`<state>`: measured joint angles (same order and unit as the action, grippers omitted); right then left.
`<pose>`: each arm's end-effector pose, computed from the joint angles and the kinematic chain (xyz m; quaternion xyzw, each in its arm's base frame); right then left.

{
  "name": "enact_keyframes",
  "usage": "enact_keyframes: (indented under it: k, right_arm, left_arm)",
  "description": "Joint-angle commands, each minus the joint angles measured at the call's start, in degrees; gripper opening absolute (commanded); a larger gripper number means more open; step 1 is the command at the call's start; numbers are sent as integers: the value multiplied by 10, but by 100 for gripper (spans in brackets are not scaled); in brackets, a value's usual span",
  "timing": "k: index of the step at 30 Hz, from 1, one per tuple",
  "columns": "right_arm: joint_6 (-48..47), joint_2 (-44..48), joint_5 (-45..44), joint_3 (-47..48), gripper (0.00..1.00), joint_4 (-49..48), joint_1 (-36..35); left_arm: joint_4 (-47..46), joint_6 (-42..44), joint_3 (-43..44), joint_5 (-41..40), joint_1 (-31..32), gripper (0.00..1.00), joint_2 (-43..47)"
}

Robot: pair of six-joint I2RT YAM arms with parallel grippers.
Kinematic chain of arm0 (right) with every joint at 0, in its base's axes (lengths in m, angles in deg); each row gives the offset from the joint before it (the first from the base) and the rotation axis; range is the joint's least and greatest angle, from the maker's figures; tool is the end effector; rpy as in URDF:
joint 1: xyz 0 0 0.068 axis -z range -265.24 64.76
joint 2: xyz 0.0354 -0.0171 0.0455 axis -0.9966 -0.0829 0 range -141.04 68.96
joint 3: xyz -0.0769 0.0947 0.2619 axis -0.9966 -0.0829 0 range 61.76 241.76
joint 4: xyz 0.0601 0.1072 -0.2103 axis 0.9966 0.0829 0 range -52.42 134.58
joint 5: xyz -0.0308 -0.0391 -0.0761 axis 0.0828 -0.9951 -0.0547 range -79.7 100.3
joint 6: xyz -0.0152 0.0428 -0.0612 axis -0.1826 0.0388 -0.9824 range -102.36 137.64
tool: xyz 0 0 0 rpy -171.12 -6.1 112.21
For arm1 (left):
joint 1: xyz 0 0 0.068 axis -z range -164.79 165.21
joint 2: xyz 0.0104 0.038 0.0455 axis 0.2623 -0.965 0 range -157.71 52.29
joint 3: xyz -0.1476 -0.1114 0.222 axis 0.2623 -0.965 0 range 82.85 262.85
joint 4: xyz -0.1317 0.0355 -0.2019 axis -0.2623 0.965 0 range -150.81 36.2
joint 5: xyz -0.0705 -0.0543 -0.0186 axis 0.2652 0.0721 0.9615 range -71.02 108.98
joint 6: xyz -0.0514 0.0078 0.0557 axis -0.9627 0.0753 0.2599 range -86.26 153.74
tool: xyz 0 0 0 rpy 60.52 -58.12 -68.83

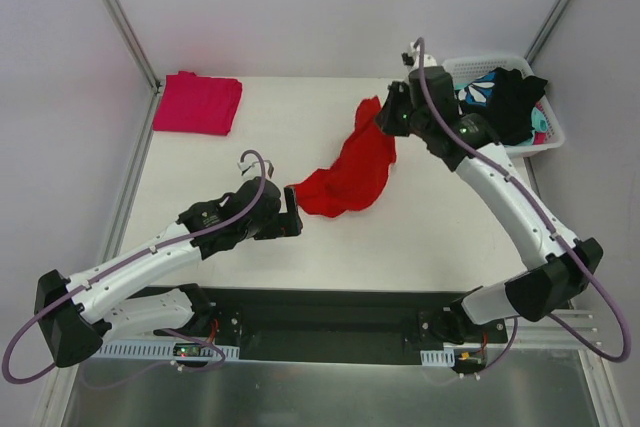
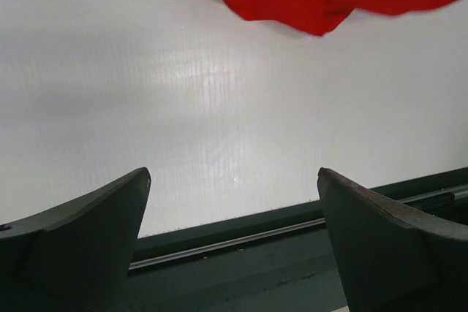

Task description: Fold and stack the t-shirts

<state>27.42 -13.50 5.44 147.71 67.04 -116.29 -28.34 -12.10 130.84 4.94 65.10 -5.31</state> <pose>0.2850 0.1650 0.4048 -0.1343 0.8367 0.1511 0.5090 0.1433 -0.1457 0.2804 -0.0175 0.9082 -0.2240 0.3532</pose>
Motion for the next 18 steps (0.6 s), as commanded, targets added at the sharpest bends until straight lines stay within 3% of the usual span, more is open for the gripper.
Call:
enact_keyframes:
  k: [1, 8, 11, 15, 18]
  right_arm:
    - [-56, 5, 44, 138, 1, 38, 23]
    - [-74, -45, 115, 360, 1, 123, 39]
    - [-50, -68, 176, 412, 1, 127, 59]
    - [-18, -75, 301, 393, 1, 103, 79]
    - [-23, -28, 307, 299, 1, 69, 78]
  left_arm:
    - [8, 4, -4, -12, 2, 98, 21]
    - [11, 5, 2, -17, 2, 98, 28]
    - [10, 1, 7, -11, 1, 98, 17]
    - [11, 0, 11, -8, 2, 98, 12]
    - [11, 1, 7, -11, 2, 98, 19]
